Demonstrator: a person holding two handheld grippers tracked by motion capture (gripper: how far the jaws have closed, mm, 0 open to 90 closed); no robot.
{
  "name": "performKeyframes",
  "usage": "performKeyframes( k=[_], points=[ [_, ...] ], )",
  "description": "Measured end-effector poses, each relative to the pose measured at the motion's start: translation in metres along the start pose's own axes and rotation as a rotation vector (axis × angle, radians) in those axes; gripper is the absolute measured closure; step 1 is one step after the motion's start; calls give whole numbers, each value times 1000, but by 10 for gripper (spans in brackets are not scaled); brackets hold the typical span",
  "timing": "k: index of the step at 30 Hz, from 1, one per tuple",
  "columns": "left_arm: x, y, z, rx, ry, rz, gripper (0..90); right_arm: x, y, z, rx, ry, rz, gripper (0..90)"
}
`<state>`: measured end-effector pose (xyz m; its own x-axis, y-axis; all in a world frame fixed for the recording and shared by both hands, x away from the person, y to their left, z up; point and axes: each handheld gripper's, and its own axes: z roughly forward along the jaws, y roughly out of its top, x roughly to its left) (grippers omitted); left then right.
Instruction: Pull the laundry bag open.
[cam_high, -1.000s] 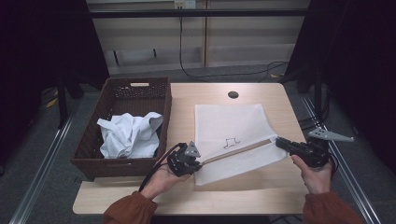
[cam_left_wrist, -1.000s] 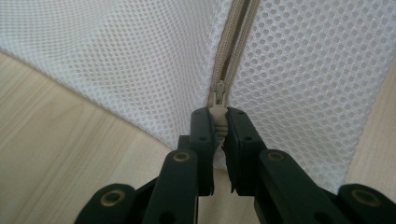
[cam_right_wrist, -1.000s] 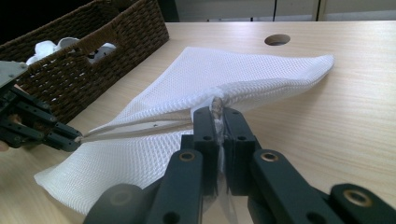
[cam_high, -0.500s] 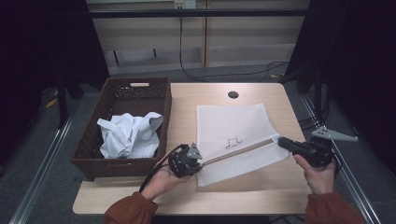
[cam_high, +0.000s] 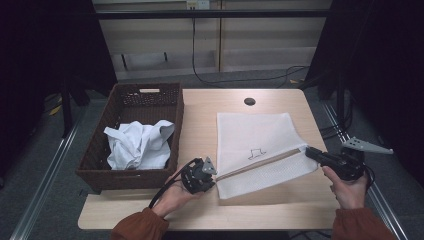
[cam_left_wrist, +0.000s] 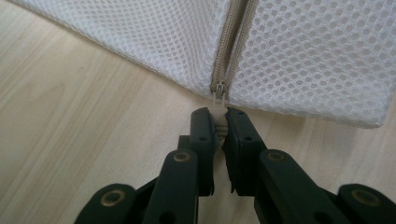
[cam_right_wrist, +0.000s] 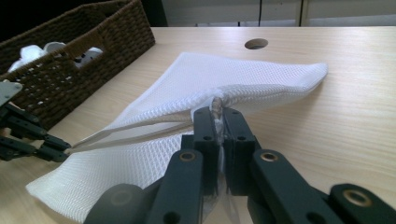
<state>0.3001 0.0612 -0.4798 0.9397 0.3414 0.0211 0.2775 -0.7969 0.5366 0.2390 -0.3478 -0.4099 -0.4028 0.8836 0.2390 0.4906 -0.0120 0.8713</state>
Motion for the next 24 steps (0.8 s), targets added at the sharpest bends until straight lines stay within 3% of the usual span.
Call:
performKeyframes(
  k=[3,5,6,7,8,9,10,11,12,13,17,19,20,23,24],
  points=[
    [2,-1,-3,-13,-4,-9,822,-1,-1,-2,-7,10,3,857],
    [3,-2,-4,-32,8,-44,821,-2,-1,0,-2,11,-1,856],
    [5,-2,-6,-9,1,-22,820,-2,-2,2,-1,13,-1,856],
    [4,-3,-5,-41,8,-62,818,-3,-3,3,2,11,0,856],
    [4,-4,-6,-28,5,-39,817,-3,-4,3,6,10,-1,856],
    [2,-6,-5,-55,12,-64,805,-2,-6,5,13,8,2,856],
    [2,-7,-5,-49,11,-65,805,-2,-6,5,13,8,2,856],
    [4,-8,-6,-23,30,-34,736,-2,-7,7,21,6,-1,856],
    [2,-9,-4,-46,32,-79,736,-2,-7,7,21,6,-1,856],
    [2,-11,-4,-61,46,-94,697,-2,-8,8,20,7,1,855],
    [2,-12,-9,-80,29,-69,541,-1,-11,13,39,5,6,855],
    [-3,-10,-9,-114,29,-99,514,-2,-13,14,50,5,8,854],
    [-4,-9,-10,-113,42,-99,459,-1,-16,15,55,-12,-1,854],
    [-5,-9,-12,-124,42,-94,433,-2,-18,15,65,-6,-3,853],
    [-6,-8,-13,-114,65,-94,354,-2,-22,17,83,-10,-3,851]
  ],
)
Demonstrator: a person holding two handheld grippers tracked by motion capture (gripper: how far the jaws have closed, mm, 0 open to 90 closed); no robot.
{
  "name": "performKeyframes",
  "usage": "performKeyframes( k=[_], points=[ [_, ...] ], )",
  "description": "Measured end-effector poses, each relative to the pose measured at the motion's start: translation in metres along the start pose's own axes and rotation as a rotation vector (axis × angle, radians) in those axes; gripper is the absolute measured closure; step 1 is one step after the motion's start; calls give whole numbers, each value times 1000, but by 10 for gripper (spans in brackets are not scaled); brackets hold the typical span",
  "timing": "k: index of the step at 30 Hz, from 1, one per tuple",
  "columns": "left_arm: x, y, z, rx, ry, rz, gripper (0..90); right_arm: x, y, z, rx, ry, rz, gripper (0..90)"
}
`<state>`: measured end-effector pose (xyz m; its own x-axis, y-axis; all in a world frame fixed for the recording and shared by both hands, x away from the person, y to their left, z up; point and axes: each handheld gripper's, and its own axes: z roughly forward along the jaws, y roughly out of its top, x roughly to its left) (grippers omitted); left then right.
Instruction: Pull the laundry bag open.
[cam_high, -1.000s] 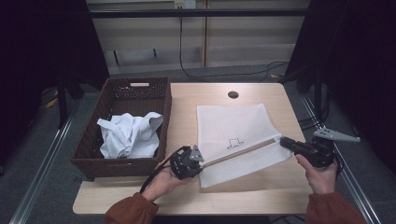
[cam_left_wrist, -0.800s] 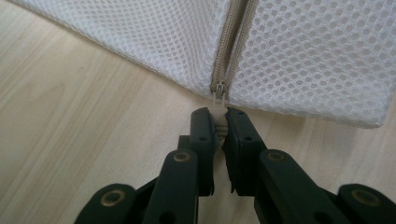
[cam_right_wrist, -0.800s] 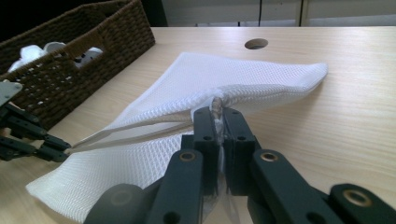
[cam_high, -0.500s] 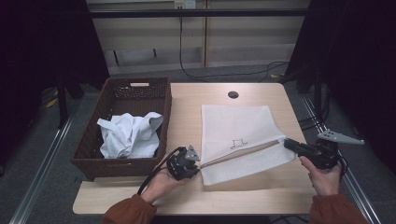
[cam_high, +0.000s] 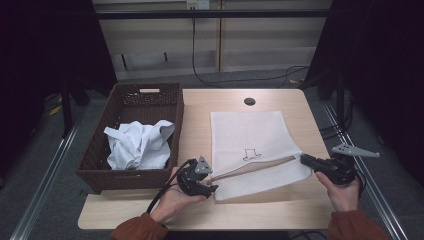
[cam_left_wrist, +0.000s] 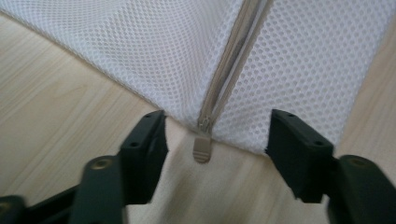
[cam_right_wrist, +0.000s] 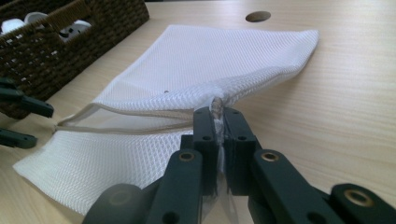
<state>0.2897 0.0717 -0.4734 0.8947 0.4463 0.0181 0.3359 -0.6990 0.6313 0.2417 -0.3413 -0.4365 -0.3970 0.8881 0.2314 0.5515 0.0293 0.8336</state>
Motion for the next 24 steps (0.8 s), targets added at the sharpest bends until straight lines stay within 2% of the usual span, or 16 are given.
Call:
performKeyframes(
  k=[2,3,4,7,8,9,10,12,13,14,15,16,18,20,23,24],
  points=[
    [-2,1,3,-33,17,-38,326,0,-2,1,7,-2,4,850],
    [-2,2,1,-6,23,-18,278,0,-5,3,20,0,-2,849],
    [-3,2,1,-21,29,-2,256,0,-6,4,34,1,-6,849],
    [-6,2,-4,-29,17,5,237,-1,-11,8,72,2,-8,846],
    [-9,1,-6,-59,26,-2,236,-2,-13,10,81,-1,-9,845],
    [-10,1,-9,-49,27,3,231,-2,-16,11,96,-3,-13,844],
    [-11,0,-9,-77,27,-7,227,-3,-16,12,101,-4,-11,842],
    [-13,-2,-13,-81,21,-8,220,-3,-21,15,130,-1,-18,834],
    [-15,-4,-13,-106,14,-24,220,-3,-21,15,130,-1,-18,834],
    [-15,-4,-18,-76,21,11,219,-2,-24,17,155,8,-21,828],
    [-17,-6,-17,-118,14,-19,219,-2,-24,17,155,8,-21,828],
    [-17,-8,-21,-117,11,-8,219,-2,-26,18,162,8,-22,824],
    [-19,-11,-25,-146,3,-38,217,-2,-29,20,179,5,-20,821],
    [-19,-13,-31,-140,15,-30,215,-1,-31,23,194,-1,-19,818],
    [-18,-17,-36,-172,2,-47,214,1,-33,26,211,0,-23,810],
    [-18,-18,-41,-172,16,-56,212,2,-34,27,219,-4,-20,809]
  ],
)
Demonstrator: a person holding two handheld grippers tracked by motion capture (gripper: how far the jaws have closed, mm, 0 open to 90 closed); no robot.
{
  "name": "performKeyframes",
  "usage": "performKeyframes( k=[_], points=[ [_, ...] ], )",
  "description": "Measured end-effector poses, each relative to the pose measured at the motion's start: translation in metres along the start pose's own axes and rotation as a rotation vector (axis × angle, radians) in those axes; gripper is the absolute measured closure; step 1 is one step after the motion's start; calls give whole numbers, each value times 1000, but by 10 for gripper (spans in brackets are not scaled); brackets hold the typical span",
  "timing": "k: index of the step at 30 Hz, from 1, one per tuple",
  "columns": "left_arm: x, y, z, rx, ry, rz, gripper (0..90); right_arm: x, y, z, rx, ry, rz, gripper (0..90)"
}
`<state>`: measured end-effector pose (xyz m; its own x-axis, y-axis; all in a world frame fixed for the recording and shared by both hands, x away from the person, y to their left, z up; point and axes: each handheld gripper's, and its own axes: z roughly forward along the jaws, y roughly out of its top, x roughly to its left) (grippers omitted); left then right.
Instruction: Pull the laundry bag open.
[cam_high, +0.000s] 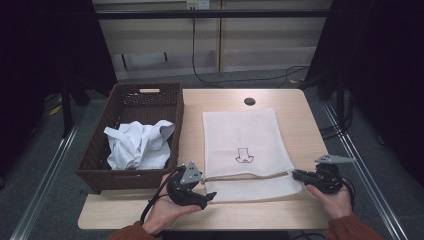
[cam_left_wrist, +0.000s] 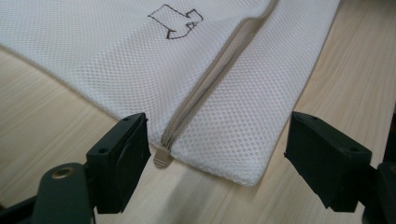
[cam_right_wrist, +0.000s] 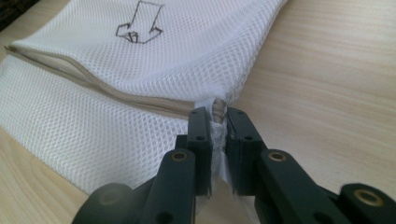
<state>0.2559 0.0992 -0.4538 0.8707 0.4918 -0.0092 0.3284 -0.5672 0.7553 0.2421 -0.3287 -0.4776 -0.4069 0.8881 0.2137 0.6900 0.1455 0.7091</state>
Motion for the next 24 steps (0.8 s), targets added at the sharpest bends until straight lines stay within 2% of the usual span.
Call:
performKeyframes(
  k=[3,9,10,11,12,14,17,20,21,22,24],
  points=[
    [0,-2,-8,-21,9,-3,194,2,-2,4,31,-5,0,798],
    [-2,-9,-27,-57,26,-1,180,3,-3,6,44,5,-5,771],
    [-1,-10,-29,-50,28,-2,179,2,-4,7,50,10,-3,706],
    [0,-13,-30,-51,29,2,176,2,-4,7,50,10,-3,706],
    [3,-15,-31,-49,28,2,176,3,-4,8,53,7,-4,655],
    [4,-21,-36,-75,24,-45,172,4,-5,9,48,-2,-23,544],
    [0,-26,-44,-107,32,-54,156,2,-4,3,-6,-17,-31,445],
    [4,-29,-51,-126,49,-91,142,3,-4,2,-21,-2,-48,396],
    [6,-30,-53,-125,61,-89,129,5,-4,1,-24,-1,-57,381],
    [8,-33,-56,-133,78,-109,129,7,-4,2,-29,5,-69,371],
    [10,-39,-60,-145,83,-133,122,14,0,1,-46,24,-86,334]
  ],
)
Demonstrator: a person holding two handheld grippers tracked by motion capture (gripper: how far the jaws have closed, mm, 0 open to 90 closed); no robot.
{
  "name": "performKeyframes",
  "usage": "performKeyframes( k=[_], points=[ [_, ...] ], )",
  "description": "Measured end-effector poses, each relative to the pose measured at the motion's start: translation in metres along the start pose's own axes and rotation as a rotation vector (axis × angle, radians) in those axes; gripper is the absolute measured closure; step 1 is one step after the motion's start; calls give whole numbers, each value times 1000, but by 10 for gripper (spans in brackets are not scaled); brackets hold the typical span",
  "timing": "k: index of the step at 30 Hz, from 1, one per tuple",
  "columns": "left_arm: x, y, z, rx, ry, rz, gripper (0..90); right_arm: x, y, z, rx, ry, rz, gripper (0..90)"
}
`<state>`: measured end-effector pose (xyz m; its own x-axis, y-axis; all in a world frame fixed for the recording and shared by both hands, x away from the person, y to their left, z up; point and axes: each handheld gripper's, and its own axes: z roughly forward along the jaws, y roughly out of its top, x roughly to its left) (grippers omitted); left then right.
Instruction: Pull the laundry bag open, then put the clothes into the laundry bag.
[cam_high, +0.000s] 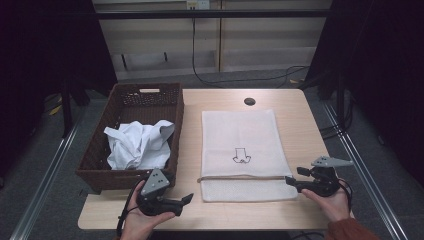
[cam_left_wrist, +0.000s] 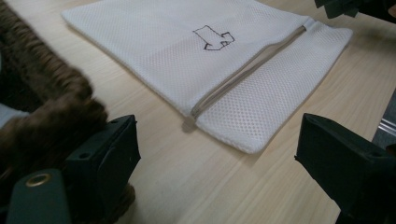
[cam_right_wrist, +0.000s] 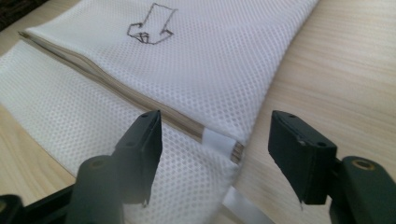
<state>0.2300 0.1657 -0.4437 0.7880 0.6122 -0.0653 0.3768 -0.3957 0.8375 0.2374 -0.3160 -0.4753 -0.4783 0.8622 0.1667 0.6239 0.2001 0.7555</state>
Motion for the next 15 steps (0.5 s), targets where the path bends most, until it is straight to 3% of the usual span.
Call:
performKeyframes(
  k=[3,6,10,12,15],
  points=[
    [3,-5,-4,-2,-2,18,125,5,5,3,-2,23,-16,307],
    [5,-10,-13,-10,30,20,112,12,9,4,-13,44,-49,282],
    [11,-19,-22,2,59,1,109,20,14,8,-22,75,-53,250],
    [12,-23,-27,-10,65,-40,87,25,16,12,-16,74,-70,221],
    [8,-26,-34,-18,82,-45,78,34,22,20,0,125,-83,246]
  ],
)
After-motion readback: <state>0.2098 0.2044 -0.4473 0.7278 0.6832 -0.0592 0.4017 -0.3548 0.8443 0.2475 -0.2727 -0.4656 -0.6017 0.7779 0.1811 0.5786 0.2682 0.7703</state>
